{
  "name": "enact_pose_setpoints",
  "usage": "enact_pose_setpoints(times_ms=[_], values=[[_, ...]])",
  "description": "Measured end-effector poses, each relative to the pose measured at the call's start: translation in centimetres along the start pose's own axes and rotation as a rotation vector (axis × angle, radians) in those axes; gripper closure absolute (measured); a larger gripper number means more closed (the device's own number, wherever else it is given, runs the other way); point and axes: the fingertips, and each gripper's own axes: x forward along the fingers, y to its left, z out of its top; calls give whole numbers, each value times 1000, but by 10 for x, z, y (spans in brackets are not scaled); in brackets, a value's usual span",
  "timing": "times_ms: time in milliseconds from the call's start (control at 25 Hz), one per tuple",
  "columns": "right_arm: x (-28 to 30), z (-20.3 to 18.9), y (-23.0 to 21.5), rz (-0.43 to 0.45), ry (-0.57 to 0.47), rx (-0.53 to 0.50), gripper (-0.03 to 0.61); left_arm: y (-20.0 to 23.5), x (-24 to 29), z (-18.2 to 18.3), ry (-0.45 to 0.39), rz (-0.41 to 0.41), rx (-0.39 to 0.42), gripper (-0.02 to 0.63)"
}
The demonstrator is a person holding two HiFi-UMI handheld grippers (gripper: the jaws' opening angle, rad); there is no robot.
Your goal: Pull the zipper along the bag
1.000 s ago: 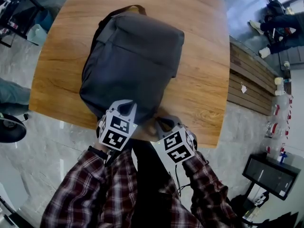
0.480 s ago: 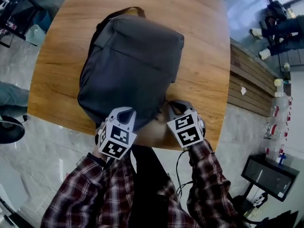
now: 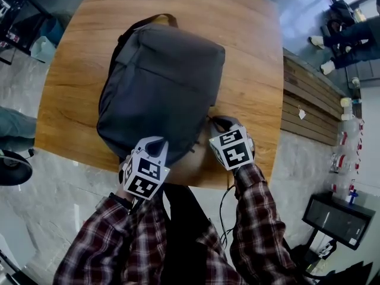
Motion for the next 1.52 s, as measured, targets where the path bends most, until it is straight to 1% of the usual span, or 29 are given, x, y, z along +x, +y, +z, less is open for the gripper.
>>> enact_pose_setpoints(times_ms=[80,160,240,360,440,520,600,680,720,800,880,1080,1520], values=[[-10,2,0,2,-37,55,554,1,-5,4,-27,-9,-33,606],[-28,3,-5,-16,-89,125,554,6,-17,17,-92,-4,-95,606],[-51,8,-8,-38,-149,192,554,14,-37,43,-190,22,-139,606],[-95,35,-4,-73,-284,259,554,18,-76,101,-364,54,-159,606],[-130,66,5,-96,-399,264,554,13,-105,145,-489,63,-155,606],[-165,100,16,-129,-514,238,554,4,-133,183,-594,75,-130,606],[-198,130,29,-161,-612,202,555,-6,-160,210,-672,94,-108,606],[-226,151,41,-185,-686,173,557,-15,-184,227,-726,106,-89,606],[-238,159,46,-195,-717,162,568,-20,-195,233,-748,107,-78,606],[-256,168,57,-199,-764,147,568,-29,-212,242,-781,106,-54,606],[-267,172,67,-191,-788,135,568,-38,-224,247,-802,103,-29,606],[-278,182,76,-175,-816,113,569,-48,-236,255,-812,117,26,606],[-284,183,73,-179,-835,107,569,-45,-237,255,-820,143,29,606]])
